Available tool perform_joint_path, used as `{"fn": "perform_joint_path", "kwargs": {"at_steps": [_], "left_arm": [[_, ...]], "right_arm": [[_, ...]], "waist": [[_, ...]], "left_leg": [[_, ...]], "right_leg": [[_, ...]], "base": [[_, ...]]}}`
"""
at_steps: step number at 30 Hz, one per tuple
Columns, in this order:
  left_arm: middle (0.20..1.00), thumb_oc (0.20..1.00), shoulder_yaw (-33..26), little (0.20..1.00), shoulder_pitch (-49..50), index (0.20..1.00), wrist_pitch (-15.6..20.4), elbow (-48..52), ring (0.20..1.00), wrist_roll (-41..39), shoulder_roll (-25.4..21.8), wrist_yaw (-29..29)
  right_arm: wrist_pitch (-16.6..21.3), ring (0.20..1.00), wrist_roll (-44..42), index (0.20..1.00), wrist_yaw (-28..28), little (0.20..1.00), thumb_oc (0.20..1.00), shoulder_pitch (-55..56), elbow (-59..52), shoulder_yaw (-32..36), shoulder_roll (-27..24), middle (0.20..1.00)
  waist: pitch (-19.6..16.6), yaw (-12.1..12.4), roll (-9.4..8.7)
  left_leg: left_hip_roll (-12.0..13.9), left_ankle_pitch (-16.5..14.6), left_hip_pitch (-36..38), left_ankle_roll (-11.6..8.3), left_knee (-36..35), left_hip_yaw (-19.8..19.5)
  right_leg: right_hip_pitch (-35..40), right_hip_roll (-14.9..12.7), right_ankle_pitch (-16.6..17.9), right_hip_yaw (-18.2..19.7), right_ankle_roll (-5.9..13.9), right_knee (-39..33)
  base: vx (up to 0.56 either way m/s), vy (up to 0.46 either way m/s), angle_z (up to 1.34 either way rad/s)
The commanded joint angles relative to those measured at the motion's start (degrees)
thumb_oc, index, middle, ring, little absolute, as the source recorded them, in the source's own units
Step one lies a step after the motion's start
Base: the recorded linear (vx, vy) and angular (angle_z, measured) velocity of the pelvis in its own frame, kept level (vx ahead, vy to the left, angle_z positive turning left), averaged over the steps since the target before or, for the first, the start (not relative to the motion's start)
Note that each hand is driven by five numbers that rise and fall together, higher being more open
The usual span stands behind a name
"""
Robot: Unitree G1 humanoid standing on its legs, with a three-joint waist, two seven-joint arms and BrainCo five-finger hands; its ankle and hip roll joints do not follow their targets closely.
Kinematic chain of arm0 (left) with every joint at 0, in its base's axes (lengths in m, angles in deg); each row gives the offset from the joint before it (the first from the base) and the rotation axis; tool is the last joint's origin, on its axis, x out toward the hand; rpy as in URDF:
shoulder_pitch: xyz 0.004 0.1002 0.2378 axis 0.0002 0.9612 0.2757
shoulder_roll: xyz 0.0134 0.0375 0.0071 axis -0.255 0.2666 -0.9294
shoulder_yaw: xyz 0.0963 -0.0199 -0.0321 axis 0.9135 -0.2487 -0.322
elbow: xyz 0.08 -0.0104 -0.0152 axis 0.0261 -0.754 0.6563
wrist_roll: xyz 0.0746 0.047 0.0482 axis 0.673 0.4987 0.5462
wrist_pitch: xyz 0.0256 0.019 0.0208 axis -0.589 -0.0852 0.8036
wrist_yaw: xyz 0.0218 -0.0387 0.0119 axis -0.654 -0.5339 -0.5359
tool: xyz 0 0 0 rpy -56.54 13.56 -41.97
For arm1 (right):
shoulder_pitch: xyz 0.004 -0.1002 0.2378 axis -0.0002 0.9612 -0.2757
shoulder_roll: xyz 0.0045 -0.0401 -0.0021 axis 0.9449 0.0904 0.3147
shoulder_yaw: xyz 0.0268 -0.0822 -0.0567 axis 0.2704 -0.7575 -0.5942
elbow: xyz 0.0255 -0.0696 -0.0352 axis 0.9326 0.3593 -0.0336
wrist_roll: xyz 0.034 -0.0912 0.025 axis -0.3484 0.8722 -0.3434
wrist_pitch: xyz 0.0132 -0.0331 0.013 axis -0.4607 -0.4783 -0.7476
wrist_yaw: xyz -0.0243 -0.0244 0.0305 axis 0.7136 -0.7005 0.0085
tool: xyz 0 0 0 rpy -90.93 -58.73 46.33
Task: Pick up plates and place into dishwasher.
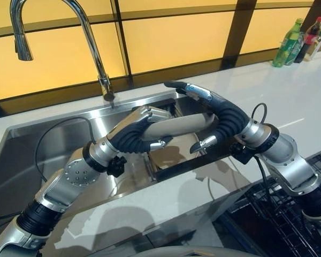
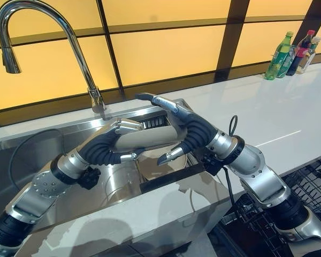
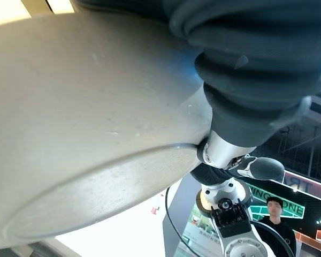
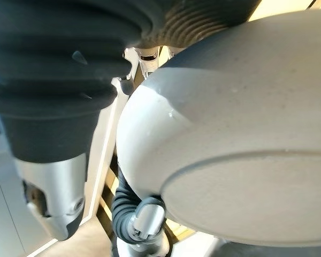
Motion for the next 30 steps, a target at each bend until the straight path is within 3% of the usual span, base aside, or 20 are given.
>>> {"fn": "perform_joint_path", "kwargs": {"at_steps": [1, 5, 12, 17, 21, 30], "left_arm": [[0.200, 0.200, 1.0, 0.200, -7.1, 0.200, 1.7, 2.5, 0.200, -4.7, -0.6, 0.6], [0.200, 0.200, -2.3, 0.200, -4.5, 0.200, 3.8, 2.7, 0.200, -4.5, -5.4, -0.1], [0.200, 0.200, -6.0, 0.200, -3.0, 0.200, 6.8, 3.8, 0.200, -1.8, -6.6, -2.9], [0.200, 0.200, -8.6, 0.200, -1.8, 0.200, 8.7, 4.1, 0.200, -8.5, -7.0, -0.3], [0.200, 0.200, -8.8, 0.200, -1.8, 0.200, 10.1, 5.4, 0.200, -16.9, -4.1, 5.2], [0.200, 0.200, -4.7, 0.200, -5.8, 0.200, 8.2, 5.3, 0.200, -15.9, 0.8, 4.3]], "right_arm": [[2.3, 1.000, 3.6, 1.000, 0.5, 1.000, 1.000, -3.2, -2.2, -1.5, -3.6, 1.000], [1.2, 1.000, 3.0, 1.000, 1.9, 1.000, 1.000, -1.8, -2.2, 1.8, -8.6, 1.000], [0.5, 1.000, 6.1, 1.000, 2.6, 1.000, 1.000, 1.9, -1.0, 5.6, -9.4, 1.000], [-0.4, 1.000, 5.1, 1.000, 3.9, 1.000, 1.000, 3.6, -0.1, 7.8, -9.7, 1.000], [0.1, 1.000, 4.3, 1.000, 4.2, 1.000, 1.000, 4.1, 0.4, 8.4, -7.4, 1.000], [1.8, 1.000, 3.2, 1.000, 5.9, 1.000, 1.000, 0.8, 0.5, 5.2, -2.8, 1.000]], "waist": [[-2.9, 1.5, -1.11], [-2.9, 1.5, -1.33], [-3.0, 1.7, -1.27], [-3.1, 1.9, -1.39], [-3.0, 2.0, -1.31], [-3.3, 1.9, -1.32]], "left_leg": [[-2.8, -5.6, -1.6, 2.88, 2.7, -1.1], [-2.8, -5.6, -1.7, 2.88, 2.9, -0.9], [-2.8, -5.4, -1.7, 2.97, 2.6, -1.4], [-2.8, -5.4, -1.6, 2.90, 2.4, -1.6], [-2.8, -5.5, -1.6, 2.92, 2.4, -2.0], [-3.2, -5.8, -1.5, 3.02, 2.4, -2.9]], "right_leg": [[-2.3, 1.3, -0.2, -4.0, 1.51, 0.4], [-2.3, 1.1, 0.0, -4.2, 1.64, 0.4], [-2.2, 0.9, 0.0, -4.5, 1.85, 0.4], [-2.1, 0.7, 0.0, -4.8, 1.91, 0.4], [-2.0, 0.7, 0.0, -4.8, 1.84, 0.4], [-1.9, 0.8, -0.4, -4.1, 1.79, 0.4]], "base": [[0.00, 0.000, 0.00], [0.00, 0.000, 0.00], [0.00, 0.000, 0.00], [0.00, 0.000, 0.00], [0.00, 0.004, 0.02], [0.00, 0.000, 0.00]]}}
